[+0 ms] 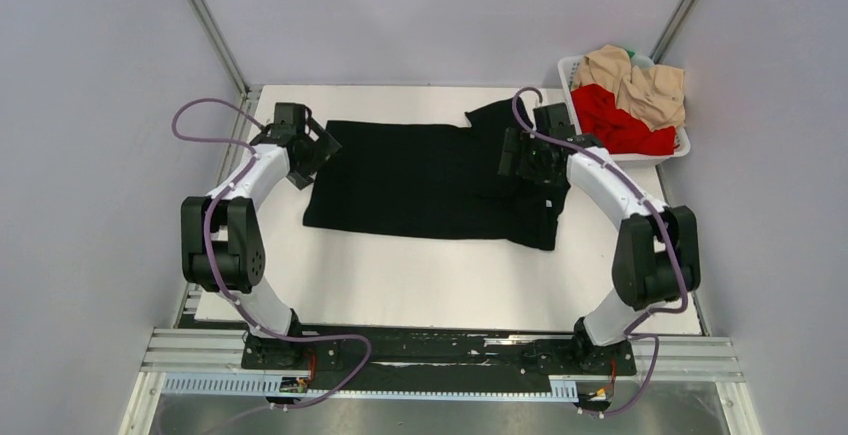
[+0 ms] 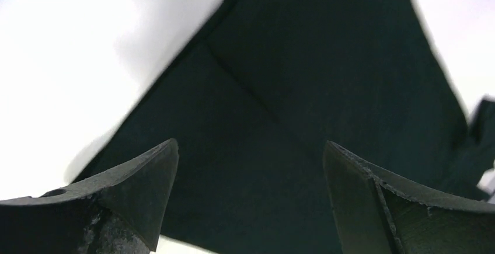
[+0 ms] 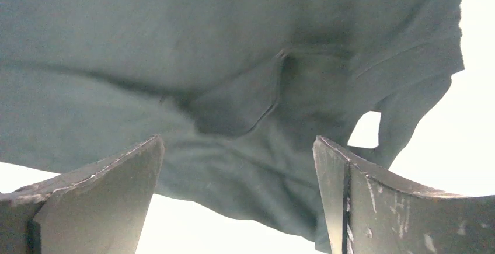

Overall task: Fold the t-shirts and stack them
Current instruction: Fold the flattened tshirt in 1/3 of the way

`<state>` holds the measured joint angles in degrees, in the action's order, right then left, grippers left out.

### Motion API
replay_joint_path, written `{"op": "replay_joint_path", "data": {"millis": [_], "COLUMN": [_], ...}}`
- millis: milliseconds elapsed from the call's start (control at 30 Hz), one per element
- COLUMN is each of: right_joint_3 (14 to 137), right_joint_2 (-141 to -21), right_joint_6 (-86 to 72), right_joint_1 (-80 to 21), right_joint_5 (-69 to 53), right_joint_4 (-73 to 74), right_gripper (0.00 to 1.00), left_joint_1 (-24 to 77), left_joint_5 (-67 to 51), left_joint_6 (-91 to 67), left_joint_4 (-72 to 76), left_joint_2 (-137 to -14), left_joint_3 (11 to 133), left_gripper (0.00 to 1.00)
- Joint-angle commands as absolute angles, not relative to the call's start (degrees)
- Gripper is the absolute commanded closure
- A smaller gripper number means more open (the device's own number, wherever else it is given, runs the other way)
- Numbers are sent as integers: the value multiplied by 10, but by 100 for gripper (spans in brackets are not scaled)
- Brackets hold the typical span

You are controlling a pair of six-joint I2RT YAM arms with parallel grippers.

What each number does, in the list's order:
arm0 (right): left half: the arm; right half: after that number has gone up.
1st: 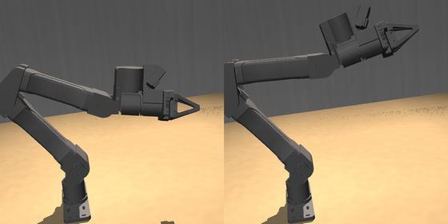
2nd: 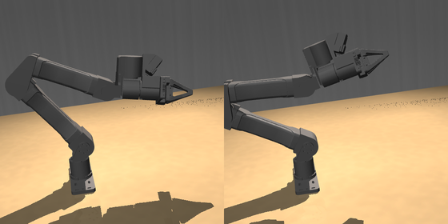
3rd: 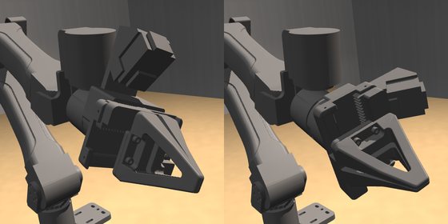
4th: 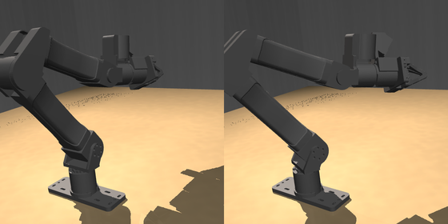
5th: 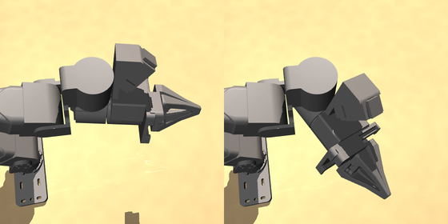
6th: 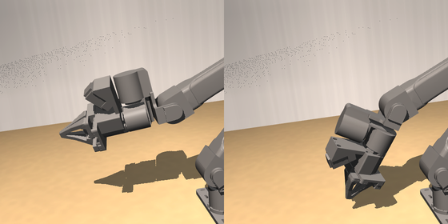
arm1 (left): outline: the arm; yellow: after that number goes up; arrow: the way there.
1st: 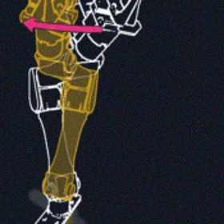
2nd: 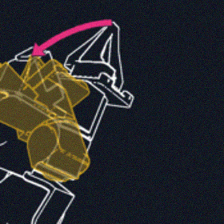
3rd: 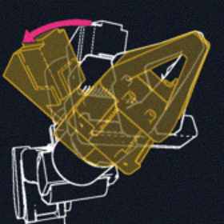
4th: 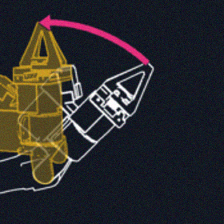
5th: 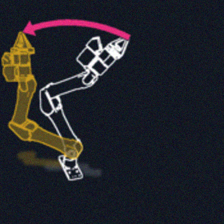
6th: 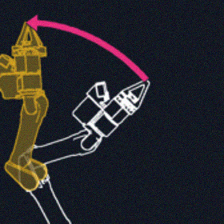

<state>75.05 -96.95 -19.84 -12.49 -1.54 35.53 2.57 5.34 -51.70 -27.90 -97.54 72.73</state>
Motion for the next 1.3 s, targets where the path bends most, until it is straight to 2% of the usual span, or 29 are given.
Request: {"op": "replay_joint_path", "data": {"millis": [0, 133, 300, 467, 600, 733, 867, 1000, 1133, 1267], "right_joint_3": [658, 599, 613, 702, 811, 868, 823, 713, 584, 500], "right_joint_2": [-882, -868, -923, -1011, -1096, -1127, -1070, -945, -809, -764], "right_joint_6": [-210, -235, -247, -241, -239, -240, -238, -269, -299, -317], "right_joint_1": [-167, -183, -185, -185, -184, -184, -184, -186, -191, -194], "right_joint_5": [-94, -111, -106, -62, 25, 57, 47, 46, -69, -120], "right_joint_4": [282, 244, 217, 188, 182, 200, 218, 270, 280, 265], "right_gripper": [0, 0, 0, 0, 0, 0, 0, 1, 0, 0], "left_joint_1": [36, 59, 61, 61, 61, 61, 61, 61, 62, 66], "left_joint_5": [-49, -68, -68, -59, -51, -42, -33, -53, -75, -84], "left_joint_6": [-480, -471, -465, -461, -458, -454, -446, -436, -437, -439], "left_joint_4": [-239, -205, -203, -196, -203, -211, -218, -222, -211, -190], "left_joint_2": [-926, -910, -932, -941, -943, -936, -929, -929, -924, -926], "left_joint_3": [639, 577, 559, 552, 560, 562, 562, 567, 560, 545], "left_gripper": [0, 0, 0, 0, 0, 0, 0, 0, 0, 0]}}
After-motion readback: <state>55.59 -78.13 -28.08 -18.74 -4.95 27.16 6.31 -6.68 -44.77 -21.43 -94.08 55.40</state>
